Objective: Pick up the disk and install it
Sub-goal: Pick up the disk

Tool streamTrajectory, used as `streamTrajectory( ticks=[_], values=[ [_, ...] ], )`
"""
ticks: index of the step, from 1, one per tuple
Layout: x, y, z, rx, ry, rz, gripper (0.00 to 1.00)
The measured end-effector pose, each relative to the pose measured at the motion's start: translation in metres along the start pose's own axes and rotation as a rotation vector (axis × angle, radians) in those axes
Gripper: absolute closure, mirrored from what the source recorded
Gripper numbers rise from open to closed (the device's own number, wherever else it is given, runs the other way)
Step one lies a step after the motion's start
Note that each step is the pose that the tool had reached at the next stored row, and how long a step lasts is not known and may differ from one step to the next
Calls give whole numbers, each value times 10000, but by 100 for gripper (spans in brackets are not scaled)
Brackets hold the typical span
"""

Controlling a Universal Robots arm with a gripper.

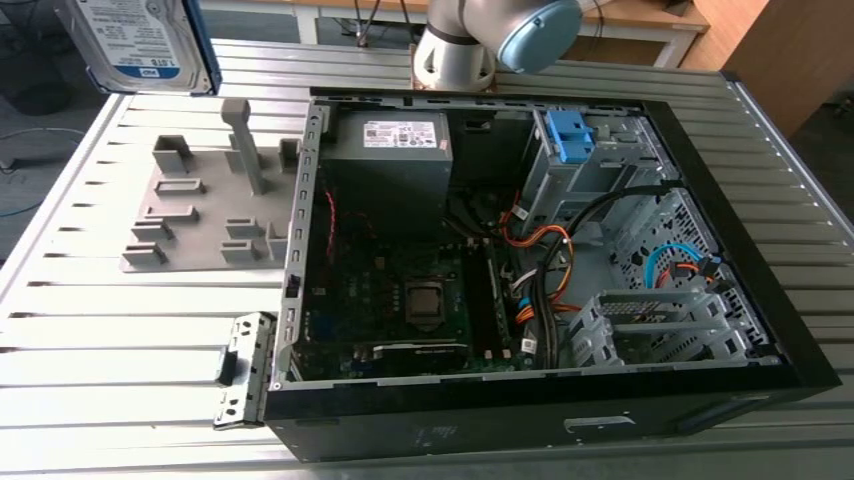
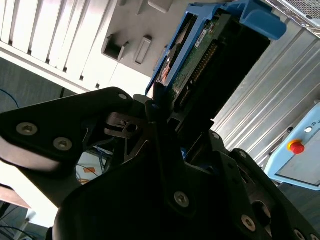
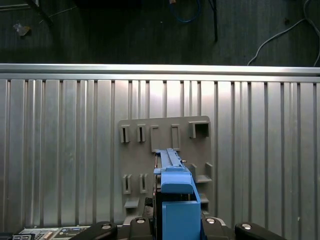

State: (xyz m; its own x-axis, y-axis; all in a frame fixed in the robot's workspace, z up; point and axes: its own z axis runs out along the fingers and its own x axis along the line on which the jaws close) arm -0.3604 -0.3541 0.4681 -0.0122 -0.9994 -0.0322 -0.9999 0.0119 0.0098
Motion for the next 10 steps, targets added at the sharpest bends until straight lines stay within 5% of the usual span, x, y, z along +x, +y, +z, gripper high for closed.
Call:
streamTrajectory(
  ticks=[10],
  values=[
    [61,0,-2,0,0,0,64]
  ],
)
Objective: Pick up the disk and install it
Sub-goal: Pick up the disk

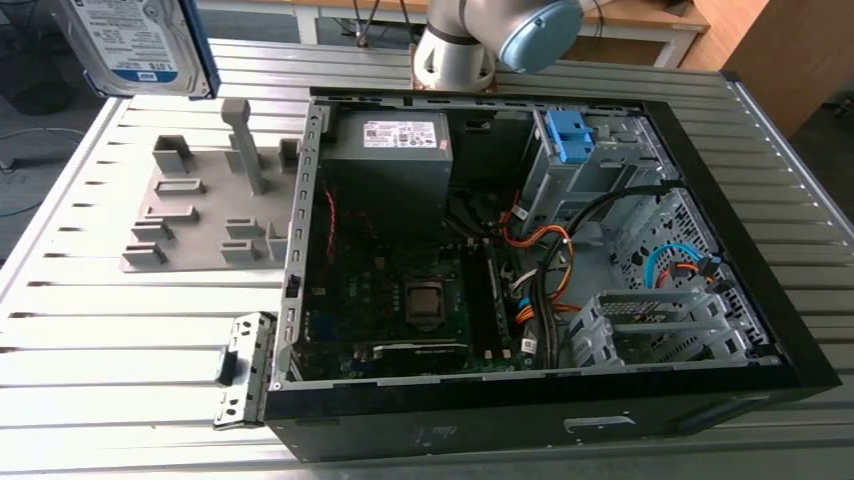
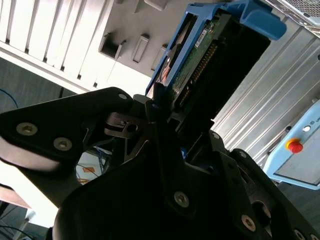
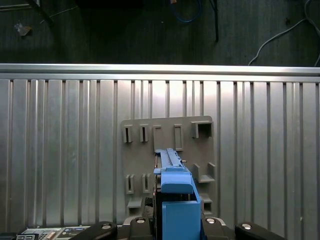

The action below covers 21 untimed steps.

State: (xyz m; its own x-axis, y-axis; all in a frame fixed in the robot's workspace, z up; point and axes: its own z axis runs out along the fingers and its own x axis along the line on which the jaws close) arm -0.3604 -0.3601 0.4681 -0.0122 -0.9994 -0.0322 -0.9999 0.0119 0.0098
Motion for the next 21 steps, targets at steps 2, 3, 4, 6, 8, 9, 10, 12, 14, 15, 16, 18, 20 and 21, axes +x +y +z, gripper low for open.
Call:
streamTrajectory(
  ticks=[2,3,4,6,8,9,10,12,14,15,16,18,20,21],
  values=[
    [12,0,0,0,0,0,64],
    [18,-1,-1,0,0,0,64],
    [24,-1,-1,-1,1,-1,64],
    [33,-1,-2,-1,1,0,64],
    [43,-1,-1,0,0,0,64],
    [48,-1,-1,0,0,-1,64],
    [53,-1,-2,0,0,0,64],
    [63,-1,-2,0,0,-1,64],
    [73,-1,-2,0,0,0,64],
    [78,-1,-2,0,0,-1,64],
    [83,-1,-3,0,0,0,64],
    [93,-1,-3,-1,1,0,64],
    [103,-1,-3,0,0,0,64],
    [107,-1,-3,0,0,0,64]
  ],
)
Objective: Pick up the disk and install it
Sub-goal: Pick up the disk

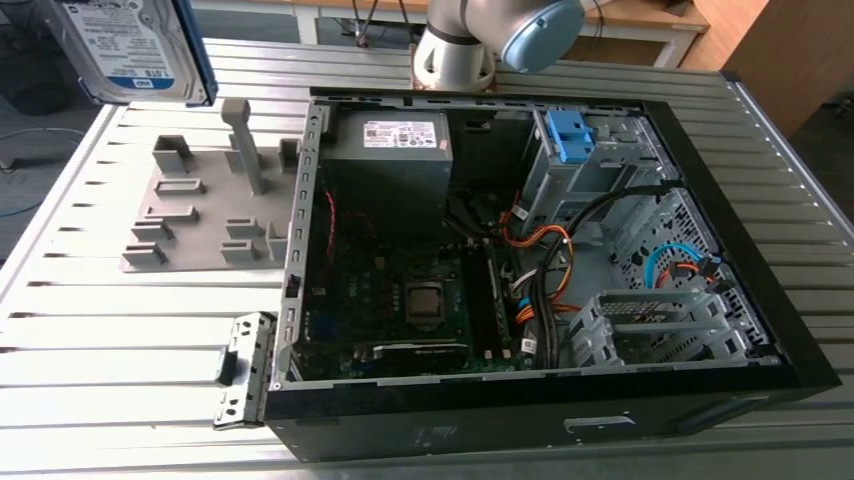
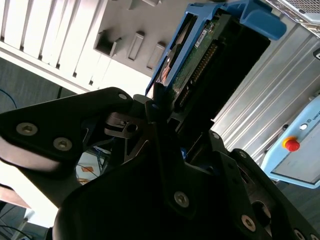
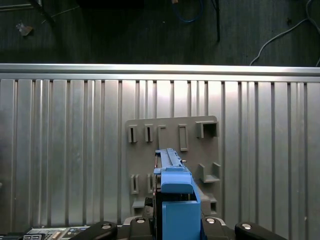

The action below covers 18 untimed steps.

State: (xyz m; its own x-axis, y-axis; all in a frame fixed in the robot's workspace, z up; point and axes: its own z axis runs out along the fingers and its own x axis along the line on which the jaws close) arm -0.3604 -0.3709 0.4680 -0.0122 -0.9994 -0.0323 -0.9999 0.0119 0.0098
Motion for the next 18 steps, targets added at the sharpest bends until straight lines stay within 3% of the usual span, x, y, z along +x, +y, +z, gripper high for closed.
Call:
streamTrajectory(
  ticks=[18],
  values=[
    [90,-1,-3,-1,1,0,64]
  ],
)
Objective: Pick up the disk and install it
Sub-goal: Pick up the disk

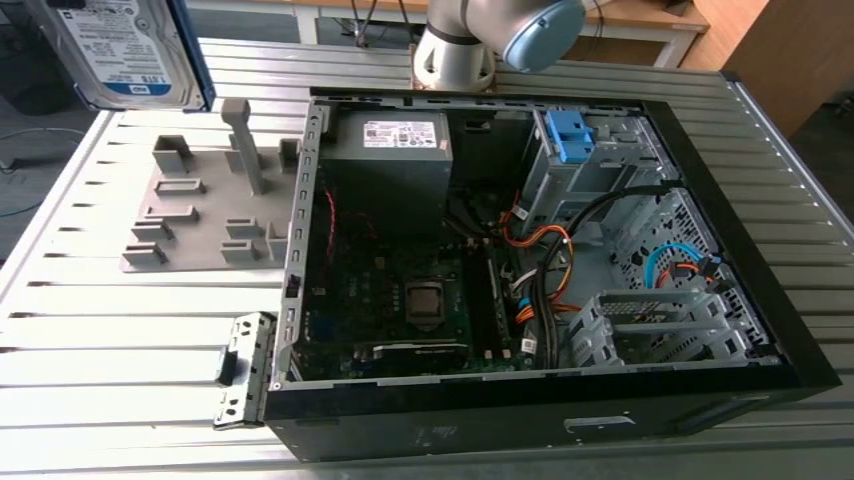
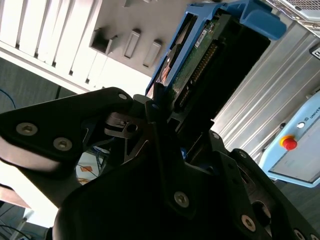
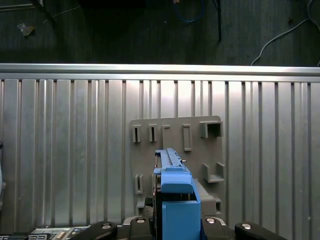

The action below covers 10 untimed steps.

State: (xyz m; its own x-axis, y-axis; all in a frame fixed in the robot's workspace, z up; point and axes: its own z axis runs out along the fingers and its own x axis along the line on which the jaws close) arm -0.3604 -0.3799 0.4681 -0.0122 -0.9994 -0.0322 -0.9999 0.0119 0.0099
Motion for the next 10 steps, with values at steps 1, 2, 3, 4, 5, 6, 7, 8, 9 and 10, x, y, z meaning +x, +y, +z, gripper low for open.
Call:
streamTrajectory(
  ticks=[1,2,3,4,5,6,7,8,9,10],
  values=[
    [5,0,0,0,0,0,64],
    [11,0,0,0,0,0,64],
    [16,0,0,0,0,0,64],
    [21,0,0,0,0,0,64],
    [27,0,-1,0,0,0,64],
    [33,0,-1,0,0,0,64],
    [38,0,-1,0,0,0,64],
    [43,-1,-1,1,-1,0,64],
    [48,0,-1,0,0,0,64],
    [53,-1,-1,0,-1,0,64]
  ],
)
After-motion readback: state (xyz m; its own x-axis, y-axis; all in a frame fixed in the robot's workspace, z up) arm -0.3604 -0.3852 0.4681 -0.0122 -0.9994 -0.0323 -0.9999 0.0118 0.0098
